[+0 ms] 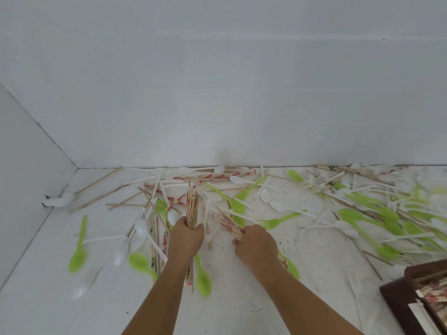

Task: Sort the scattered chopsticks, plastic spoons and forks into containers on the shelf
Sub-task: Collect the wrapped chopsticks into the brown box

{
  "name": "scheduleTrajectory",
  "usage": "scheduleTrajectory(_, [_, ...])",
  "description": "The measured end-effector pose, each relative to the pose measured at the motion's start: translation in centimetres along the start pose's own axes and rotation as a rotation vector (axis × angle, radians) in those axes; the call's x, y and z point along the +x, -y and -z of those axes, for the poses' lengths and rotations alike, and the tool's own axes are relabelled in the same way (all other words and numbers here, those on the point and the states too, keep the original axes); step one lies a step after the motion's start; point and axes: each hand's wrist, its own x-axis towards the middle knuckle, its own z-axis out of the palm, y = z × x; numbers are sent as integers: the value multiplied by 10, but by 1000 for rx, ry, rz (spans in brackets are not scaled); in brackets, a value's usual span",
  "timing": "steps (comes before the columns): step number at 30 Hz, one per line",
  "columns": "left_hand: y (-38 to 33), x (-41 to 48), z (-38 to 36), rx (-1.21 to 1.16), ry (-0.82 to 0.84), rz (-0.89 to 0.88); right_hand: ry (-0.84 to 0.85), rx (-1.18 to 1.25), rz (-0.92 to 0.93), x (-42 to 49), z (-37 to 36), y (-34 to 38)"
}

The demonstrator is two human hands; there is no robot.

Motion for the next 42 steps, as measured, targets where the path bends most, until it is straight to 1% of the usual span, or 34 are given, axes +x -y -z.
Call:
scheduleTrajectory(2, [2,1,1,13,-7,-9,5,-96,54,-1,0,5])
scheduleTrajectory(6, [8,7,5,48,-30,3,35,-74,40,-1,2,8])
scheduleTrajectory(11, [-1,13,-2,253,-12,-111,46,-140,47,-3,9,14])
scheduleTrajectory(16, [-9,19,-14,258,-20,-123,50,-208,48,-8,9,4])
scheduleTrajectory(20, [-7,21,-22,271,-27,-122,9,-186,46,-14,7,-5])
scheduleTrajectory(25, [-14,22,-32,329,-30,-111,25,-161,30,-16,5,-15])
scheduleTrajectory(29, [-26,23,-35,288,-14,-21,20,-78,-10,-12,7,-20])
scheduleTrajectory(32, [-31,28,-34,251,11,55,9,50,-72,-9,12,-29])
scheduleTrajectory(34, [-31,32,-29,238,34,63,60,211,-126,-6,17,-41])
scheduleTrajectory(35, [-31,33,-25,231,54,64,111,297,-155,-6,21,-46])
scheduleTrajectory(38, [-28,25,-7,189,119,66,296,498,-194,-15,38,-63])
scheduleTrajectory(42, [-14,-5,24,63,109,54,541,685,-208,-36,51,-84])
